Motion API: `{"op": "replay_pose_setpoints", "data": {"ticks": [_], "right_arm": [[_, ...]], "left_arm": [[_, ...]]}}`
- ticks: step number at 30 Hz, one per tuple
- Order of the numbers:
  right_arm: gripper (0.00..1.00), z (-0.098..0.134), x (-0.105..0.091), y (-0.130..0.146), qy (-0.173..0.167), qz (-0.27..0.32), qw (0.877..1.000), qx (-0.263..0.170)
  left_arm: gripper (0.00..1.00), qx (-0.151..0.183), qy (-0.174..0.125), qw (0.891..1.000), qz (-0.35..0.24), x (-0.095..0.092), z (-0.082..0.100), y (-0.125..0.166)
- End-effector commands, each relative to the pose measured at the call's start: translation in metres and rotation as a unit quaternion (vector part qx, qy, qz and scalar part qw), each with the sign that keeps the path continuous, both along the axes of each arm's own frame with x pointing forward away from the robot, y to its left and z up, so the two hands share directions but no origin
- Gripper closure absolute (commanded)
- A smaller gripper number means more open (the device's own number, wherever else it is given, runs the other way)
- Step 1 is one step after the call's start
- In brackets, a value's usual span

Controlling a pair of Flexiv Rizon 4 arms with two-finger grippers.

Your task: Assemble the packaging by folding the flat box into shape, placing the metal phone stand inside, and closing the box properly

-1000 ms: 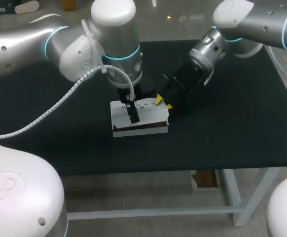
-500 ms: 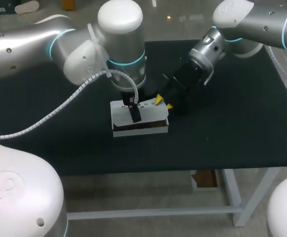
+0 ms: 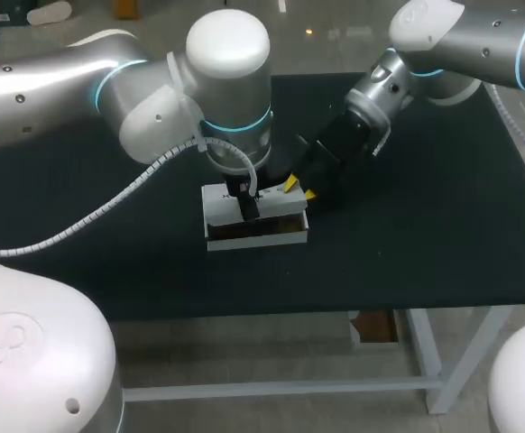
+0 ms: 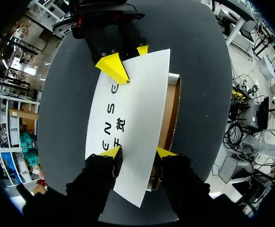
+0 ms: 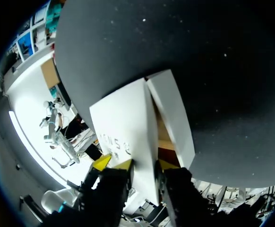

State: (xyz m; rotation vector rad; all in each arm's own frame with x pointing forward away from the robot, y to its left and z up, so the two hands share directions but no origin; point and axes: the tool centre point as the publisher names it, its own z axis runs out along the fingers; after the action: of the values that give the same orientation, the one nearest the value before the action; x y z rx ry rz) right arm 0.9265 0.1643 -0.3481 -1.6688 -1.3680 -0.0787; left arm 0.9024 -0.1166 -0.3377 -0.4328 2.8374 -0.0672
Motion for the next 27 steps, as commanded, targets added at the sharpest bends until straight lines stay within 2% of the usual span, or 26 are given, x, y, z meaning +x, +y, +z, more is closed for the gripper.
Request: {"op": "replay_pose_setpoints", "data": {"ticks": [1, 19, 27], "right_arm": [[0.67, -0.0009, 0.0005, 0.0004, 0.0, 0.0, 1.0, 0.0], [0.66, -0.0009, 0.0005, 0.0004, 0.0, 0.0, 1.0, 0.0], [0.61, -0.0014, 0.0002, 0.0, 0.0, 0.001, 1.0, -0.002]], "left_arm": [[0.56, 0.006, -0.004, 1.0, 0.002, -0.0038, -0.0024, -0.0027], [0.57, 0.01, -0.009, 1.0, 0.003, -0.0047, -0.0052, -0.001], [0.56, 0.01, -0.01, 1.0, 0.002, -0.0048, -0.0047, -0.0009]]}}
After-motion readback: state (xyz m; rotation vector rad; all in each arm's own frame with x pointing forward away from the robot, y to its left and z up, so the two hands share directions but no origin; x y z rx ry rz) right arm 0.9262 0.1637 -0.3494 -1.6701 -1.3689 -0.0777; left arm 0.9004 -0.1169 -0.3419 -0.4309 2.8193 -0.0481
